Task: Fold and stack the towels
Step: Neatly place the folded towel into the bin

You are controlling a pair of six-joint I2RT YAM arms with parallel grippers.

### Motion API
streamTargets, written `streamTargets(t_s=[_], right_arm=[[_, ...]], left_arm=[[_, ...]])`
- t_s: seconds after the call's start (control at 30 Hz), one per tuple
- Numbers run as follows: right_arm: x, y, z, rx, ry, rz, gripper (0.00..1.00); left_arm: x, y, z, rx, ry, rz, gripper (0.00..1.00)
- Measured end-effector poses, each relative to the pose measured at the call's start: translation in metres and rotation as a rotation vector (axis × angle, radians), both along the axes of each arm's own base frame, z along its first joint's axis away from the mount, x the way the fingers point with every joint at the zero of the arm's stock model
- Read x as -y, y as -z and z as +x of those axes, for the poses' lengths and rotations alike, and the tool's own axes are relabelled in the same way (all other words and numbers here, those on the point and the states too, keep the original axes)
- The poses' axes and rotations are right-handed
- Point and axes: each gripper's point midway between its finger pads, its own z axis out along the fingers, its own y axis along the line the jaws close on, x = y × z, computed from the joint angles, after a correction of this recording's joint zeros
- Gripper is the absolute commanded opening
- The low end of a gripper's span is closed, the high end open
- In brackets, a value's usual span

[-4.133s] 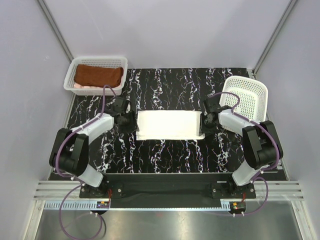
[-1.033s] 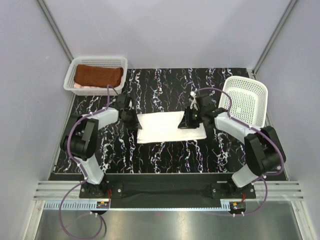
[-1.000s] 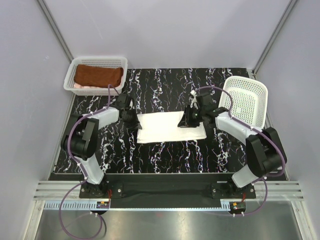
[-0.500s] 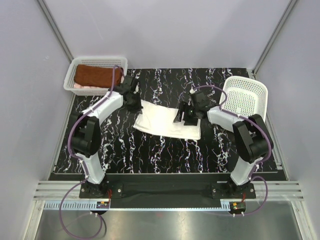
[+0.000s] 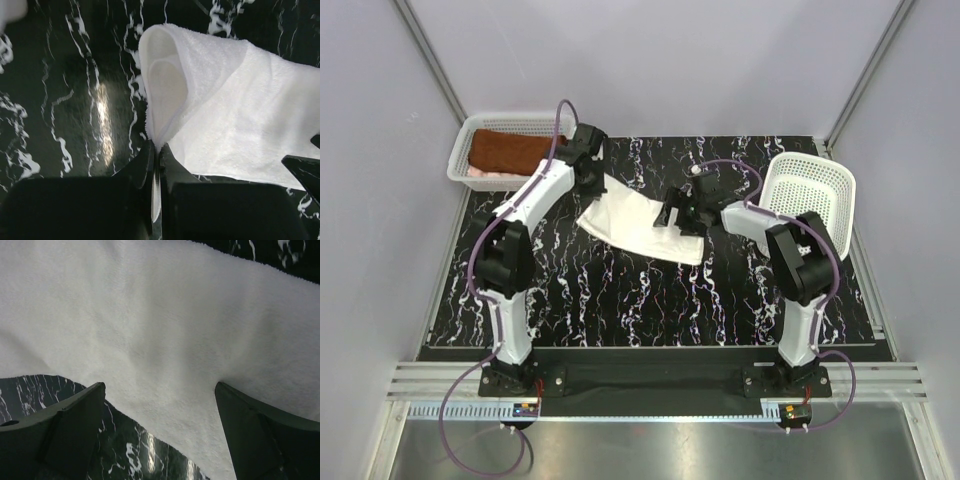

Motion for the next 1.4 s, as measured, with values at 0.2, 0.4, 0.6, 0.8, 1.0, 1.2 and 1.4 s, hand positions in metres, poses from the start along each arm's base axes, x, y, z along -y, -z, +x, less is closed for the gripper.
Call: streamTargets(t_s=[0.2, 0.4, 0.6, 0.8, 1.0, 1.2, 1.4], right_arm=[[-0.032, 0.0, 0.065, 0.111, -0.009, 0.055, 0.98], [-0.065, -0.027, 0.119, 0.217, -0.042, 0.137, 0.99], [-0.071, -0.056, 0.111, 0.253, -0.091, 0.187, 1.0], [-0.055, -0.067, 0.07, 0.23, -0.114, 0.185, 1.0], [-0.048, -0.088, 0.056, 0.266, -0.127, 0.184, 1.0], [-0.044, -0.109, 0.049, 0.3, -0.14, 0.182, 1.0], [-0.042, -0.106, 0.043, 0.29, -0.143, 0.18, 1.0]], left_arm=[[-0.013, -0.026, 0.05, 0.102, -0.014, 0.042, 0.0], [-0.069, -0.045, 0.086, 0.171, -0.085, 0.093, 0.0], [-0.128, -0.081, 0.123, 0.293, -0.112, 0.196, 0.0], [-0.179, -0.108, 0.145, 0.407, -0.162, 0.27, 0.0], [-0.223, -0.122, 0.166, 0.505, -0.201, 0.373, 0.0], [-0.267, -0.091, 0.181, 0.485, -0.248, 0.443, 0.0], [-0.316, -0.057, 0.179, 0.423, -0.319, 0.477, 0.0]])
